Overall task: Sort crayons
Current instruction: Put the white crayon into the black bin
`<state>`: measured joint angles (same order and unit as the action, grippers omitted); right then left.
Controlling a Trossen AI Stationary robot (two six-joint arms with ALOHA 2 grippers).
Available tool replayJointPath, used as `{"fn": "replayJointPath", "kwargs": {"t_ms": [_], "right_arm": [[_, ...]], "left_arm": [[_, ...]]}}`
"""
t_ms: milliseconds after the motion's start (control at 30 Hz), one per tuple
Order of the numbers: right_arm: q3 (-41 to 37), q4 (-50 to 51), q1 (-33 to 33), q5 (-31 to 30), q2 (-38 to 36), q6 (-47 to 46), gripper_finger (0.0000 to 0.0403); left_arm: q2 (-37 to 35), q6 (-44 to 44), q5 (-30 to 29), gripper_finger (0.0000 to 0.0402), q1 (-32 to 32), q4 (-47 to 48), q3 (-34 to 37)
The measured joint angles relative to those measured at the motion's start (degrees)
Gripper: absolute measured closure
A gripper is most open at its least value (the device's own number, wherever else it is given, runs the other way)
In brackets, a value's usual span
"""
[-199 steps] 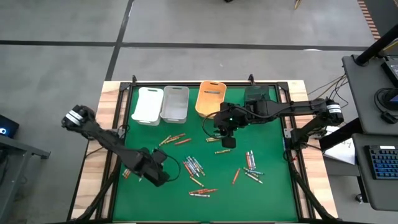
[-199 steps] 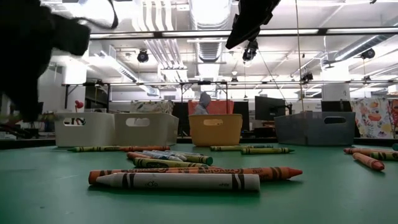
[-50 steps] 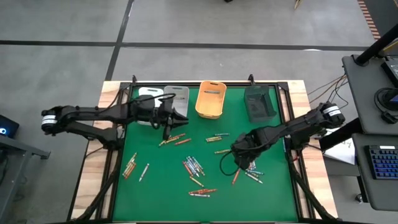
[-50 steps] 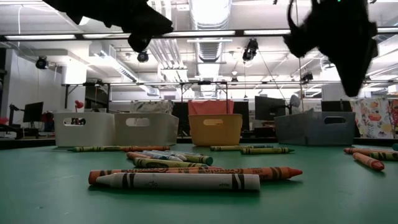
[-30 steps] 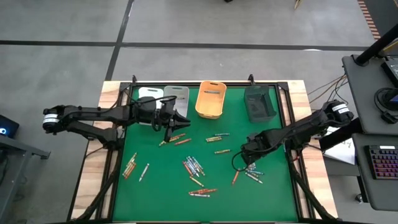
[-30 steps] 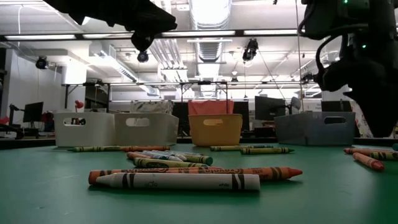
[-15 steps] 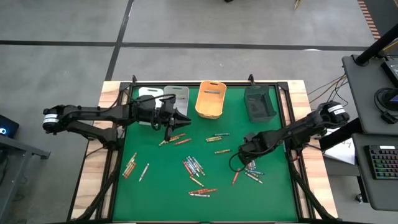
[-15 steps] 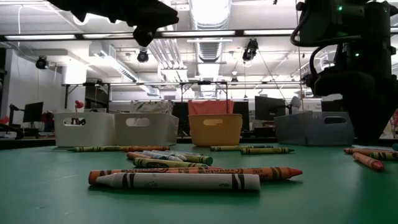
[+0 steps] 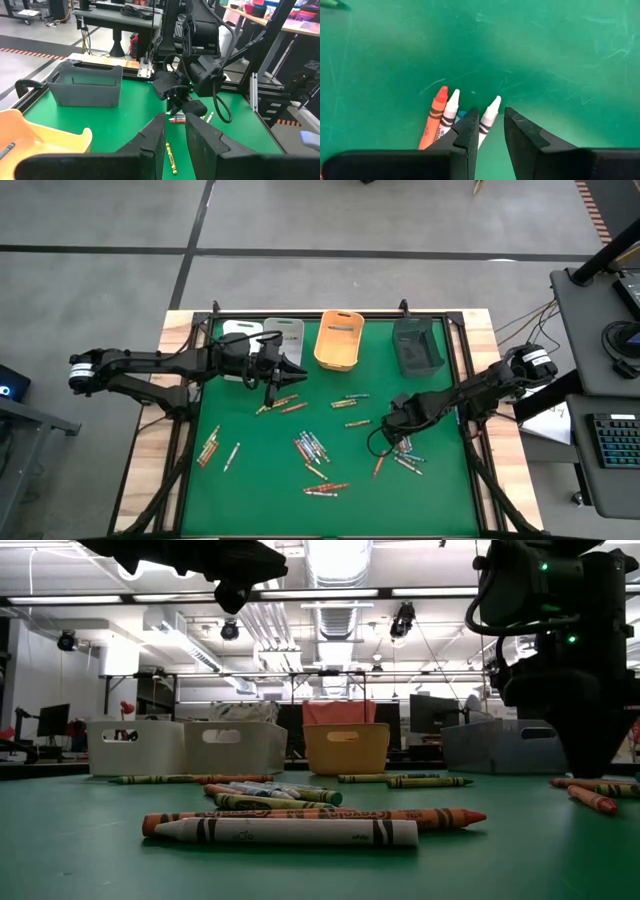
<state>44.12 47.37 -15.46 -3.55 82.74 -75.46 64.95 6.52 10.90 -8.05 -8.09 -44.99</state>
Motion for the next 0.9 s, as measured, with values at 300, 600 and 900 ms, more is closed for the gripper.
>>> {"fn": "replayJointPath", "kwargs": {"t_ms": [300, 600, 900], "right_arm": [[-0.82, -0.36, 0.00, -1.59, 0.00, -1.80, 0.0354], [-2.01, -0.59, -0.04, -3.63, -0.14, -2.14, 0.0392], [-2.11, 0.34, 0.02, -4.29, -0.98, -1.95, 0.0394]], "left_arm": [[0.00, 0.00, 0.00, 0.0345, 0.00, 0.00, 0.00], [0.00, 0.00, 0.00, 0.0345, 0.00, -0.09, 0.00], [0.00, 0.00, 0.00, 0.0345, 0.00, -1.02, 0.00]]}}
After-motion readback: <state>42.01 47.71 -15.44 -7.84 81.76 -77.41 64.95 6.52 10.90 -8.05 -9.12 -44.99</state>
